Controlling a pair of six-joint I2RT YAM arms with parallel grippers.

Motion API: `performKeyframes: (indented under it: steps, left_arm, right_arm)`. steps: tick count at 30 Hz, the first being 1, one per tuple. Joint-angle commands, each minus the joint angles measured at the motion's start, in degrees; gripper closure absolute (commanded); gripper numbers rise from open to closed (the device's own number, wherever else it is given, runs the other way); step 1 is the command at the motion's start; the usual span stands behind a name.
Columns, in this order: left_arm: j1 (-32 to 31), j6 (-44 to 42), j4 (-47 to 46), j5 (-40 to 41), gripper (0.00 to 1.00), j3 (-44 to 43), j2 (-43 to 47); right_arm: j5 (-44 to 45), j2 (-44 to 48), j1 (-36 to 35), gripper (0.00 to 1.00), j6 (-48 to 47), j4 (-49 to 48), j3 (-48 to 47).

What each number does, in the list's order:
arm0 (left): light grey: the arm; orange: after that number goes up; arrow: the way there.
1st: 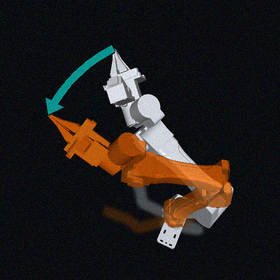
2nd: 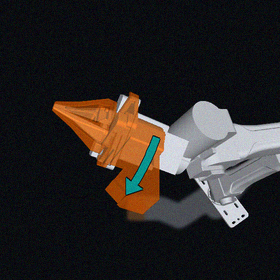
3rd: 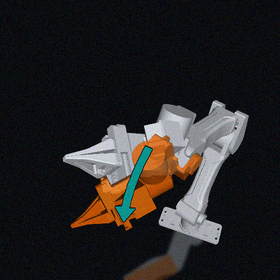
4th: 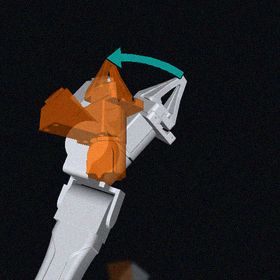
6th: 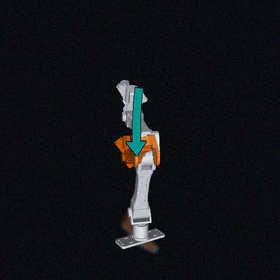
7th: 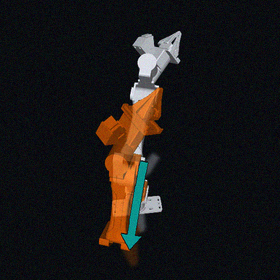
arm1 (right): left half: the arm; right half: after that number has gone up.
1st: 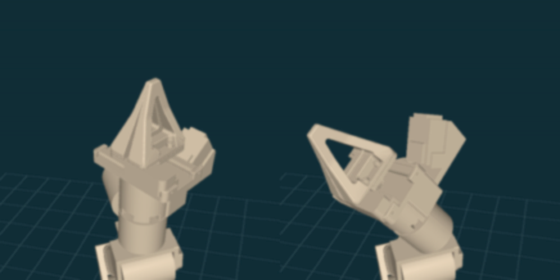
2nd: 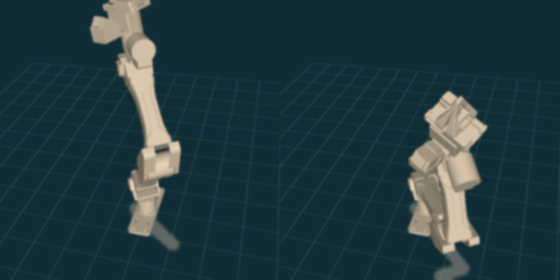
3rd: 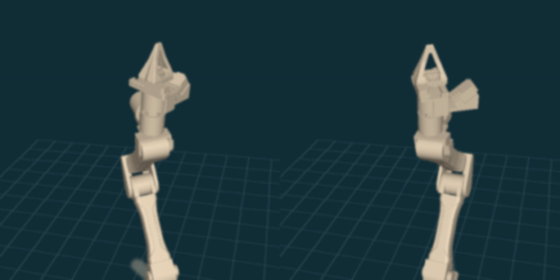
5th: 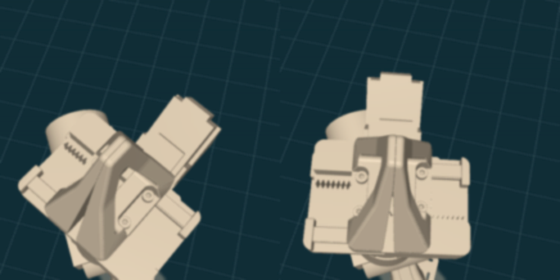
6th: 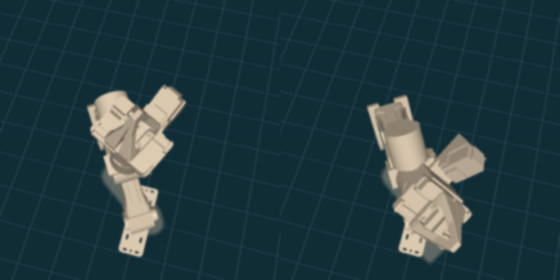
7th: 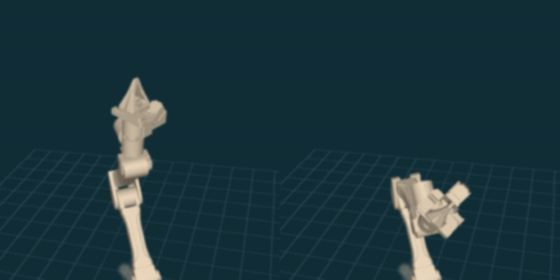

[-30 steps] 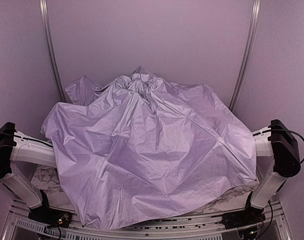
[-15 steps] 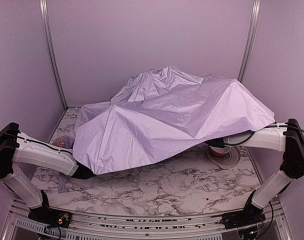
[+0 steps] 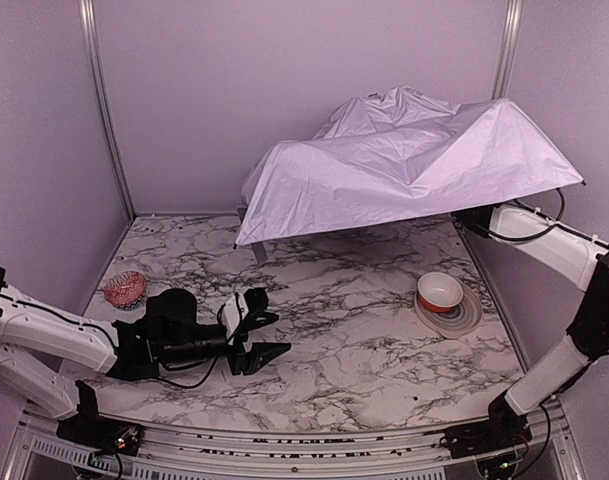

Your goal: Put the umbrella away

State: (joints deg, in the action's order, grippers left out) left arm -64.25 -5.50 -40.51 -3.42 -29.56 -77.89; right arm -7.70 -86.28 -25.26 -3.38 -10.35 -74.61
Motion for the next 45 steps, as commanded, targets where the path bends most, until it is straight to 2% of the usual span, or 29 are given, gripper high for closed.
performKeyframes:
  steps: [1,5,10,14,16,18,25,28,31,33,36,42,45]
  left_arm:
    - [-0.1,-0.5,2.8,2.3,0.36,4.8,8.8]
    - [1.5,2.8,2.8,13.6,0.35,8.8,20.5]
    - [8.9,10.8,3.2,22.4,0.33,12.5,35.9]
    - [13.1,12.9,7.6,31.2,0.33,12.7,41.0]
    - [13.4,12.2,10.0,32.6,0.33,11.7,39.0]
    - [13.4,12.5,11.3,29.6,0.33,10.2,35.6]
    - [13.2,8.5,11.3,-1.9,0.34,5.0,19.3]
    - [12.0,6.2,11.2,-8.1,0.33,2.9,12.9]
    - [9.1,2.9,9.6,-10.3,0.32,0.8,8.1]
    - [6.7,-0.3,8.3,-11.0,0.26,-0.3,5.8]
    - [5.6,-2.3,6.8,-7.2,0.19,-2.1,1.9]
    - [5.7,-4.2,2.3,5.5,0.20,-2.4,-3.0]
    - [6.0,-2.6,1.8,6.1,0.26,-4.4,-6.6]
  right_arm:
    - [-5.5,1.2,3.5,1.00,-8.9,7.1,-7.4]
    - [-4.2,2.0,3.8,1.00,-18.9,14.5,-9.7]
    - [-8.8,2.7,3.8,1.00,-27.3,25.4,-11.5]
    - [-11.8,3.0,3.5,1.00,-29.2,29.2,-12.7]
    - [-11.3,3.0,2.5,1.00,-29.9,29.9,-13.5]
    - [-9.1,2.6,1.0,1.00,-31.5,30.9,-15.0]
    - [-10.4,0.9,0.0,1.00,-33.2,33.6,-22.2]
    - [-12.3,0.9,-0.1,1.00,-33.8,34.0,-23.7]
    - [-11.4,0.4,-0.6,1.00,-33.4,34.2,-24.8]
    - [-11.5,0.1,-1.1,1.00,-33.5,34.6,-25.4]
    - [-11.9,-0.2,-2.0,1.00,-33.9,35.5,-26.4]
    - [-14.2,0.4,-2.7,1.00,-34.2,36.4,-26.9]
    - [-15.3,0.7,-3.0,1.00,-33.7,36.0,-26.9]
